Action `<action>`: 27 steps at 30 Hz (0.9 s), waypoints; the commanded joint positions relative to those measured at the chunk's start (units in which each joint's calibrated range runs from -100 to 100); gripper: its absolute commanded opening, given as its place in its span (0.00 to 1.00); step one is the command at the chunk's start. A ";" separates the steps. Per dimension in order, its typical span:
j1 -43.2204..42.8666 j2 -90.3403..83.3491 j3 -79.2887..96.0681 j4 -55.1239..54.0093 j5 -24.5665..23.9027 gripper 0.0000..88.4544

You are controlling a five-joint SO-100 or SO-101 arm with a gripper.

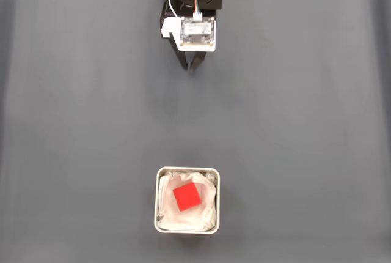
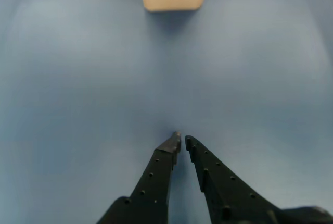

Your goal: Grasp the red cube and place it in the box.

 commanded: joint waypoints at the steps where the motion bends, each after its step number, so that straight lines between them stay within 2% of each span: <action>1: -0.49 -1.04 0.45 6.46 -0.78 0.00; 8: -0.56 -1.04 0.45 11.46 0.88 0.00; 27: -0.56 -1.04 0.45 11.46 0.78 0.00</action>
